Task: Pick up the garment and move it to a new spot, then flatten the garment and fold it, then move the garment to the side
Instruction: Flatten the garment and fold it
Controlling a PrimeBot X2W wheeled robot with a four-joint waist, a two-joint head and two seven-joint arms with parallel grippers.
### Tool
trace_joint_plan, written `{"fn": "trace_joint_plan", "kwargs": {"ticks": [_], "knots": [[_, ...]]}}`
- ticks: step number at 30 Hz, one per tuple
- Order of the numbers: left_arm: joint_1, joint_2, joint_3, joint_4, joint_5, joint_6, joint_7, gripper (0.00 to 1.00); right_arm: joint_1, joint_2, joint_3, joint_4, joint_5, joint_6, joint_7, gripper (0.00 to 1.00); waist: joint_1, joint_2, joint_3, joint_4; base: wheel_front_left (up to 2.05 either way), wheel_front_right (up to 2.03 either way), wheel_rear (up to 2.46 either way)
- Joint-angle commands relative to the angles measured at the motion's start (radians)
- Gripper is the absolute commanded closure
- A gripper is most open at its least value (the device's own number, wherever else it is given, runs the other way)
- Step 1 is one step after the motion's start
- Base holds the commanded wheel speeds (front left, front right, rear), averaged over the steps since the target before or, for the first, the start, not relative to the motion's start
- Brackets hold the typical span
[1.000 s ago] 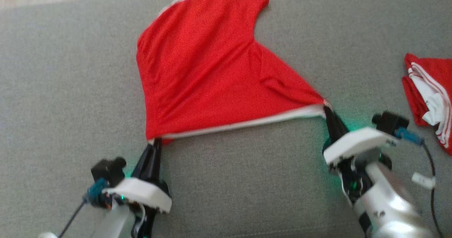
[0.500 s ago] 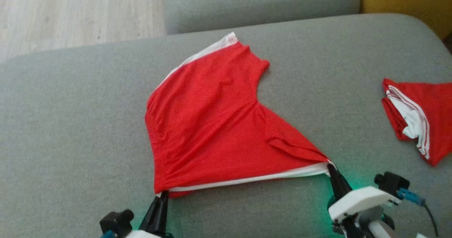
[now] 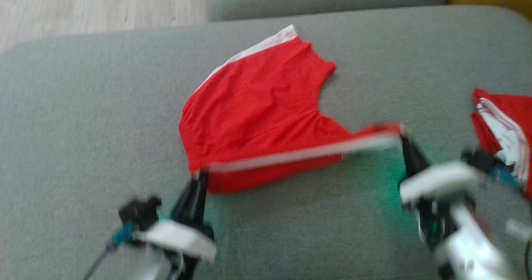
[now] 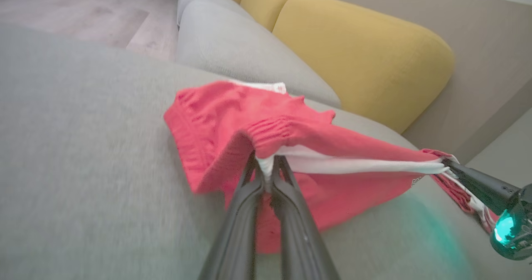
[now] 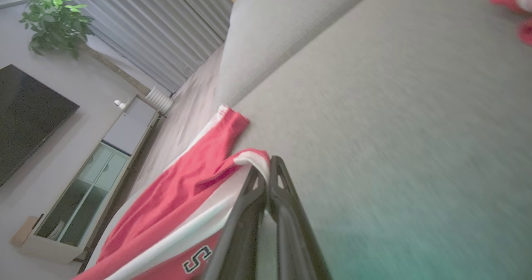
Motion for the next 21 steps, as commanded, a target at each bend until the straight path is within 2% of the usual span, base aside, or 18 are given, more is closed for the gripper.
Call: {"fn": "trace_joint_plan", "kwargs": {"ticks": [1,10,16,21], "knots": [[-0.100,0.021,0.029,-0.036,-0.005,0.002,-0.005,1.00,-0.117,-0.009,0.003,-0.024,-0.022,0.003,0.014,1.00,-0.0001,0.0000,0.053,0.035,0.00,0.00,0.00],[-0.300,0.032,0.005,-0.003,-0.021,0.002,-0.005,1.00,-0.438,0.020,-0.011,0.113,-0.153,0.003,0.064,1.00,-0.0001,0.0000,0.179,0.101,0.00,0.00,0.00],[-0.391,-0.001,0.001,0.012,-0.038,0.002,-0.005,1.00,-0.642,0.047,-0.018,0.260,-0.254,0.003,0.061,1.00,-0.0001,0.0000,0.260,0.150,0.00,0.00,0.00],[-0.474,-0.037,-0.003,0.007,-0.038,0.002,-0.005,1.00,-0.774,0.043,-0.033,0.384,-0.332,0.003,0.030,1.00,-0.0001,0.0000,0.309,0.188,0.00,0.00,0.00]]}}
